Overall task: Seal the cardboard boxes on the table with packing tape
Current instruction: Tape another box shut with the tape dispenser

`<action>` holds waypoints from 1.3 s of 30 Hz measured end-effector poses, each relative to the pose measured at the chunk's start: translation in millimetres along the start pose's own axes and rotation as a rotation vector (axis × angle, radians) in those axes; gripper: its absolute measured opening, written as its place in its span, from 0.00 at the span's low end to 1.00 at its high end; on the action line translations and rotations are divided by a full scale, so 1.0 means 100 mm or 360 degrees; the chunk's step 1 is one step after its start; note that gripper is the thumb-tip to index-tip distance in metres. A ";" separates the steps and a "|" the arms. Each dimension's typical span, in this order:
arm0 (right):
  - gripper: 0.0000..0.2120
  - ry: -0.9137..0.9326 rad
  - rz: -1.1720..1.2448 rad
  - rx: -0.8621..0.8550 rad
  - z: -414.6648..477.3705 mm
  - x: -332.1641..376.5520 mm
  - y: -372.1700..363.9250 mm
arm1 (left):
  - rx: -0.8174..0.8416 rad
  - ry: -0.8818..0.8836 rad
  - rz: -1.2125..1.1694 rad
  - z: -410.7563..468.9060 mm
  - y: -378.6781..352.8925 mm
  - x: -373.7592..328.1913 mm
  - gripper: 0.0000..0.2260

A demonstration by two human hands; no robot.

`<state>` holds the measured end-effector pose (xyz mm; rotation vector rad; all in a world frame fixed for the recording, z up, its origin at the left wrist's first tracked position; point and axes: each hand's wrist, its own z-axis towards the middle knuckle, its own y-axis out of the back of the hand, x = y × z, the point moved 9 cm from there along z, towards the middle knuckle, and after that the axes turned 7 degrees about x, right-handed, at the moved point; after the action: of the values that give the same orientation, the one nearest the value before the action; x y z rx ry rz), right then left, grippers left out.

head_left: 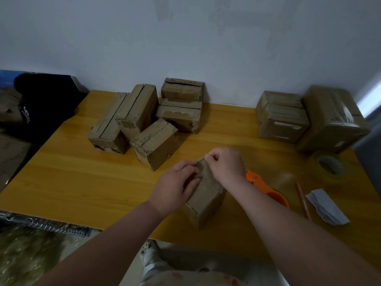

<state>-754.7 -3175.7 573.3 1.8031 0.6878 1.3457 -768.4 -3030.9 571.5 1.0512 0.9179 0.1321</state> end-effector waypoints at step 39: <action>0.58 0.0784 -0.1089 0.0753 -0.52 -0.10 -0.27 | 0.0040 0.0265 -0.0206 0.10 -0.12 0.17 0.21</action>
<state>-807.2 -3155.4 553.3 1.3346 1.8222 1.1939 -754.7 -3035.3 553.5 1.0116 1.1383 0.1015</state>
